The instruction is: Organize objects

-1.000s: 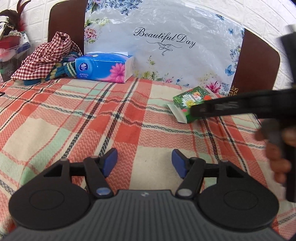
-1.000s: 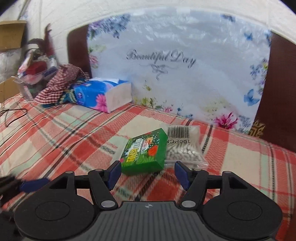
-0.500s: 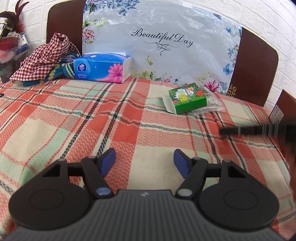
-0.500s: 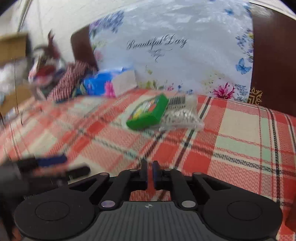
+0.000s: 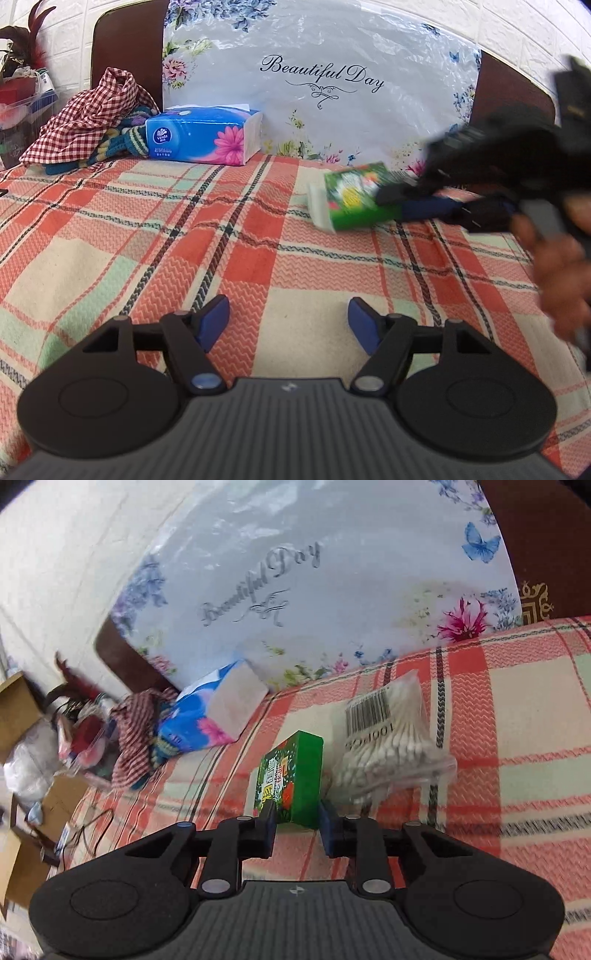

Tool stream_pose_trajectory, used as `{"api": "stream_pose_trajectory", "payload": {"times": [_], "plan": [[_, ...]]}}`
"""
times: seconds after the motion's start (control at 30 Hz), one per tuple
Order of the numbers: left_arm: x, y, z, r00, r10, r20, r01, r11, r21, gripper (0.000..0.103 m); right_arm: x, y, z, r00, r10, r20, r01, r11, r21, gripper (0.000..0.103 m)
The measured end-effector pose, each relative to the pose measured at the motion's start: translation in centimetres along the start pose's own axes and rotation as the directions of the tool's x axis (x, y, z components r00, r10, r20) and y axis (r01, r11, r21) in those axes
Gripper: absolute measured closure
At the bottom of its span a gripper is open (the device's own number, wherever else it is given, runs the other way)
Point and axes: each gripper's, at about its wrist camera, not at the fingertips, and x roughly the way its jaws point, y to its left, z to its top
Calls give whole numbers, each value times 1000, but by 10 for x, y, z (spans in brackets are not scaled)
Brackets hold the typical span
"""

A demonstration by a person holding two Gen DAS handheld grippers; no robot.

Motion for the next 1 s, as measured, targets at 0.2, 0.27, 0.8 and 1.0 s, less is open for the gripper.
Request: {"api": "stream_pose_trajectory", "payload": {"times": [0.2, 0.27, 0.8, 1.0], "plan": [[-1, -1, 0, 1000, 3, -1, -3, 1000, 3, 30, -101, -30, -83, 999, 29, -31, -29, 1000, 4, 79], [-1, -3, 0, 1000, 9, -4, -9, 1000, 14, 29, -135, -35, -115, 998, 7, -62, -9, 1000, -24, 79], [-46, -101, 24, 944, -279, -177, 294, 954, 65, 31, -182, -21, -166, 941, -290, 175, 336, 860, -383, 39], [-23, -154, 0, 851, -374, -370, 414, 910, 34, 45, -179, -29, -162, 941, -297, 164, 338, 859, -386, 39]]}}
